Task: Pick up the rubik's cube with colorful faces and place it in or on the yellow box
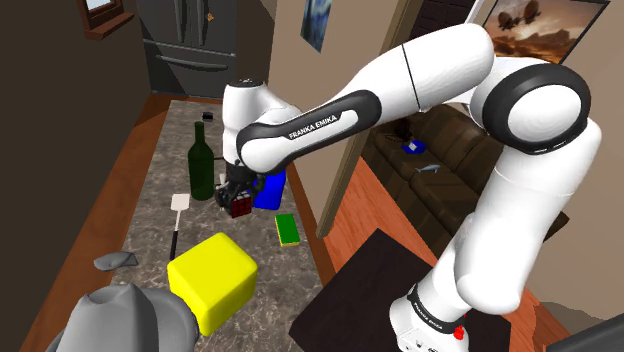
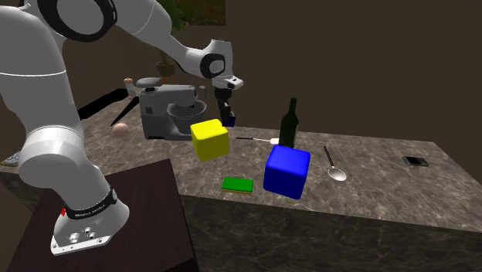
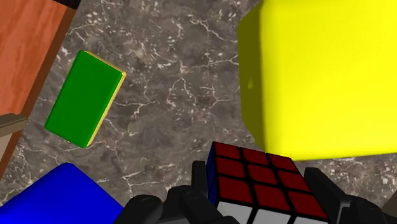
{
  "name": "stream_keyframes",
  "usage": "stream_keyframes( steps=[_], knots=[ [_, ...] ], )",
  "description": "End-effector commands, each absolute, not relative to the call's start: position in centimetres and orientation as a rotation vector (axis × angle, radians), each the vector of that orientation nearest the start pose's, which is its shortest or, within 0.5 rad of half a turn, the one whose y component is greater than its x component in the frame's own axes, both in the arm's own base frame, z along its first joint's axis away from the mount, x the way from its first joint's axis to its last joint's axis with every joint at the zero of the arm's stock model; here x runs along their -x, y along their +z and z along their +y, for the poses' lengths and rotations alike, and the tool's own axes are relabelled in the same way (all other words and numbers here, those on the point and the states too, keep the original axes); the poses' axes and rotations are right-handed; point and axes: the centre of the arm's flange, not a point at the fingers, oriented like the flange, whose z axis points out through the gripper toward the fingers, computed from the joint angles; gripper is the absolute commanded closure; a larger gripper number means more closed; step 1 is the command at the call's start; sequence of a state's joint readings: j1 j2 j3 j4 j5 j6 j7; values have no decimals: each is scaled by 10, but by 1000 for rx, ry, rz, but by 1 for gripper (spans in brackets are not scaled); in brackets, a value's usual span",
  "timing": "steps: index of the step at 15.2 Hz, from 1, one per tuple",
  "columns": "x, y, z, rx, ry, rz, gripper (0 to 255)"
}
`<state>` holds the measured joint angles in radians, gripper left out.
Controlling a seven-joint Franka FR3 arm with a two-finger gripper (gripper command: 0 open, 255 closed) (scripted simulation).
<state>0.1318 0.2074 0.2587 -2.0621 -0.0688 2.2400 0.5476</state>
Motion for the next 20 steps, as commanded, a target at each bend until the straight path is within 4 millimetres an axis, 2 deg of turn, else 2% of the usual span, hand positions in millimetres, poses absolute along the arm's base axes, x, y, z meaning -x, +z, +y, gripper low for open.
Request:
stream_keyframes(
  steps=[1, 9, 20],
  knots=[
    [-522, 334, 240, 3146, 30, 189, 255],
    [-469, 336, 332, 3146, 30, 189, 255],
    [-469, 278, 332, 3146, 30, 189, 255]
  ],
)
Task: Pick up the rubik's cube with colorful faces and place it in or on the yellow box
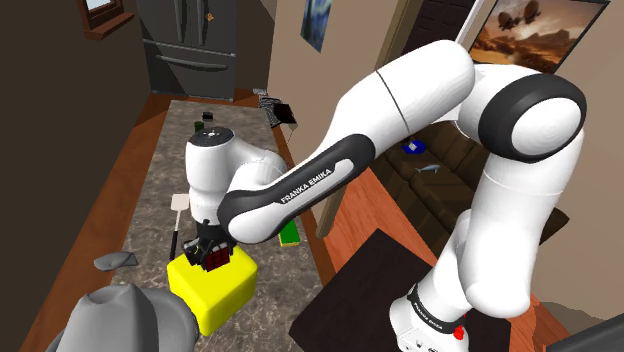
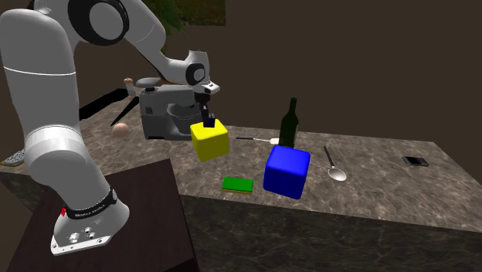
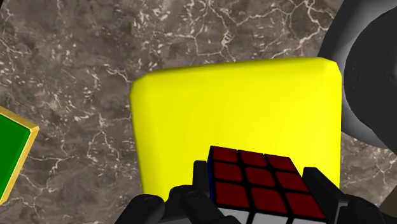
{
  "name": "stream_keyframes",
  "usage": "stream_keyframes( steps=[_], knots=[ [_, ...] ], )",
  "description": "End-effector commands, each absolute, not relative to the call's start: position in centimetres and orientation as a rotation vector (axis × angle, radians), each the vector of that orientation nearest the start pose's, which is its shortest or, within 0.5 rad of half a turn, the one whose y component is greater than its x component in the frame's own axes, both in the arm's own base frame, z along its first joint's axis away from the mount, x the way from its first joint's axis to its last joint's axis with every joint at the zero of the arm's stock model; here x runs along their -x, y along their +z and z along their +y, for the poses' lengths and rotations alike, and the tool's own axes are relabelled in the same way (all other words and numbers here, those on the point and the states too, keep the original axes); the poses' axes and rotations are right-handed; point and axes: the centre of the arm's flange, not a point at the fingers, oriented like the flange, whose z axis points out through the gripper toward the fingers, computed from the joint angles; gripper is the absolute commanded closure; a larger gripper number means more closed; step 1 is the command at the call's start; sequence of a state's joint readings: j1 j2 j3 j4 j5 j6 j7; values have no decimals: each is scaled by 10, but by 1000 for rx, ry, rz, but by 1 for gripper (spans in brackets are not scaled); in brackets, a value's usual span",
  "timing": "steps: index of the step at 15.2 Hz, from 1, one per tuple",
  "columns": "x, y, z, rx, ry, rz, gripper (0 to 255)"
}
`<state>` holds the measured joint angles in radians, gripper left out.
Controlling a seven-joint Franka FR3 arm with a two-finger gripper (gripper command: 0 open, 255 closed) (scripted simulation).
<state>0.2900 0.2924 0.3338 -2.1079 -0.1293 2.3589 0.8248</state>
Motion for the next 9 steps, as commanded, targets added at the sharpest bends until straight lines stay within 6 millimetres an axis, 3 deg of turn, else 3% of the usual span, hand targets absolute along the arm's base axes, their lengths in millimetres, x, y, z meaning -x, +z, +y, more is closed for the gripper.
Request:
stream_keyframes(
  steps=[1, 3, 9],
  knots=[
    [-469, 272, 332, 3146, 30, 189, 255],
    [-469, 262, 332, 3146, 30, 189, 255],
    [-469, 262, 332, 3146, 30, 189, 255]
  ],
)
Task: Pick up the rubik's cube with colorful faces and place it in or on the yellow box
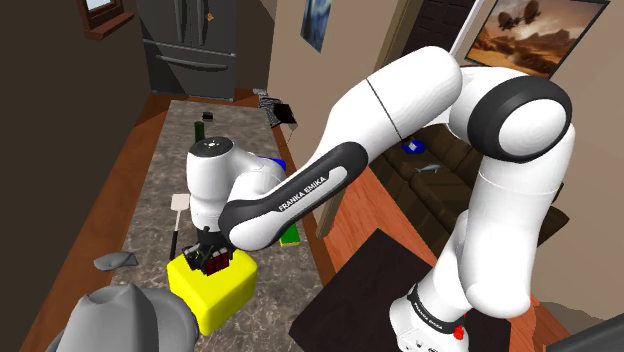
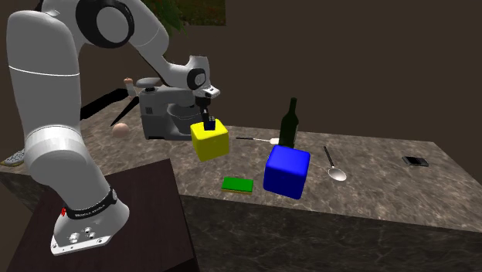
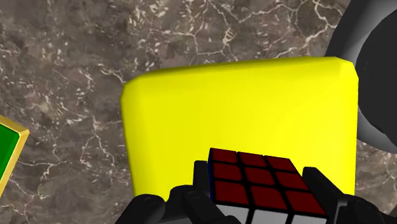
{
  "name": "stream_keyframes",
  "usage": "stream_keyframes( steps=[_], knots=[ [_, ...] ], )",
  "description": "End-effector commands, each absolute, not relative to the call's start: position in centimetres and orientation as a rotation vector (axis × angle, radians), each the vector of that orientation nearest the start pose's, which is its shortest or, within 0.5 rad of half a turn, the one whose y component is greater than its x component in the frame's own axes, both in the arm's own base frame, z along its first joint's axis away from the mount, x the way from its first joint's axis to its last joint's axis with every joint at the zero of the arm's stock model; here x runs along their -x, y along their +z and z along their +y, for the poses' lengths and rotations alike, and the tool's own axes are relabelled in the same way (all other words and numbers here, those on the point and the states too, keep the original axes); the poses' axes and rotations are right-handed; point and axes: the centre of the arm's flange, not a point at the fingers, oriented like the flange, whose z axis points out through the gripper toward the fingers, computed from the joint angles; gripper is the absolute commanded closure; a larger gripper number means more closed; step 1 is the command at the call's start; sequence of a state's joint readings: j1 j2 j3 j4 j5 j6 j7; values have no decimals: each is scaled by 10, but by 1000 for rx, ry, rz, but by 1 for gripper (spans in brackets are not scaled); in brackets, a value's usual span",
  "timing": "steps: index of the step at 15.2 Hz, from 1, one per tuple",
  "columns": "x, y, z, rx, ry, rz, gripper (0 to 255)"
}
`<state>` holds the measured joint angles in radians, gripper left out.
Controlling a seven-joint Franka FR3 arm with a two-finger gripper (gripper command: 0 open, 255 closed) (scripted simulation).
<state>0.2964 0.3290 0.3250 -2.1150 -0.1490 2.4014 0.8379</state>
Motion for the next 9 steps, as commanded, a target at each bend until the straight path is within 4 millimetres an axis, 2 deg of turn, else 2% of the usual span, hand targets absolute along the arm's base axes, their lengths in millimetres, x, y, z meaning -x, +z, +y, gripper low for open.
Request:
stream_keyframes(
  steps=[1, 2, 3, 8, 9],
  knots=[
    [-469, 262, 332, 3146, 30, 189, 255],
    [-469, 262, 332, 3146, 30, 189, 255],
    [-469, 262, 332, 3146, 30, 189, 0],
    [-469, 262, 332, 3146, 30, 189, 0],
    [-469, 276, 332, 3146, 30, 189, 0]
  ],
)
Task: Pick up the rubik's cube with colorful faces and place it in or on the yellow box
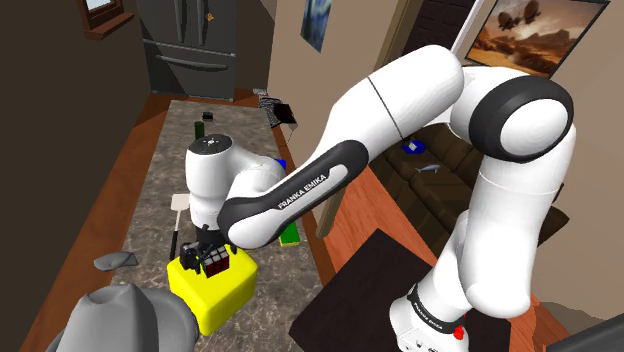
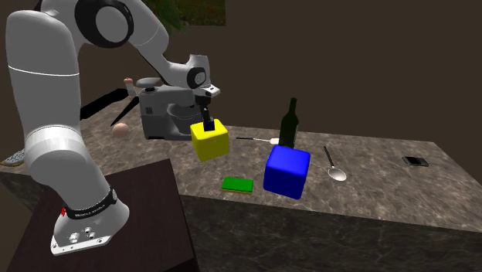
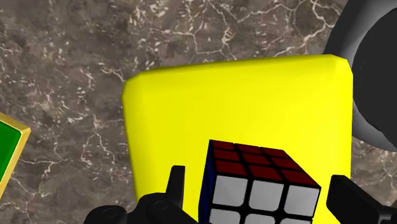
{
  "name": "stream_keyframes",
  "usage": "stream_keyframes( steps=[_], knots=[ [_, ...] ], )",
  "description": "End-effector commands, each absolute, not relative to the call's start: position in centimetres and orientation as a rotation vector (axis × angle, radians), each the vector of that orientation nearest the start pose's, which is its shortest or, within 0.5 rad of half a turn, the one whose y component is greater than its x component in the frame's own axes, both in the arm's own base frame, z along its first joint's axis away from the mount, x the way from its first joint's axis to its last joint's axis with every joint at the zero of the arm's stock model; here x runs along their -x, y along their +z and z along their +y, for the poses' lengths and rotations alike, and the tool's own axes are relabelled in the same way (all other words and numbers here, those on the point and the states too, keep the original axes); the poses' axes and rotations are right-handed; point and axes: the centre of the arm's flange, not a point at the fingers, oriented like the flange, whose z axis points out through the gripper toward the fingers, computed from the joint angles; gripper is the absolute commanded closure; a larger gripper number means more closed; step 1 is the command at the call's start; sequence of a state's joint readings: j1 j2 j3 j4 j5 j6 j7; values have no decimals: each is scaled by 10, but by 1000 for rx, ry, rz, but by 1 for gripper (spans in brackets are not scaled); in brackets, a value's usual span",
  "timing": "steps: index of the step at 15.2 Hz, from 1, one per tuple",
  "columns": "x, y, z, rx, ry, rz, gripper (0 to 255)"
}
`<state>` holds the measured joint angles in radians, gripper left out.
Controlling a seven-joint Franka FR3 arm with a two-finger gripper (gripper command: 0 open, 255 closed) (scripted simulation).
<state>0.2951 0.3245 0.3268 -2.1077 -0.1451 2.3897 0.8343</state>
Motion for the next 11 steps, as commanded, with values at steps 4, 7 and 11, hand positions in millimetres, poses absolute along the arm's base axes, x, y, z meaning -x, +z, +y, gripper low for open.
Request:
stream_keyframes(
  steps=[4, 7, 11],
  knots=[
    [-470, 312, 332, 3146, 30, 189, 0],
    [-470, 312, 332, 3146, 30, 189, 0],
    [-470, 312, 332, 3146, 30, 189, 0]
  ],
)
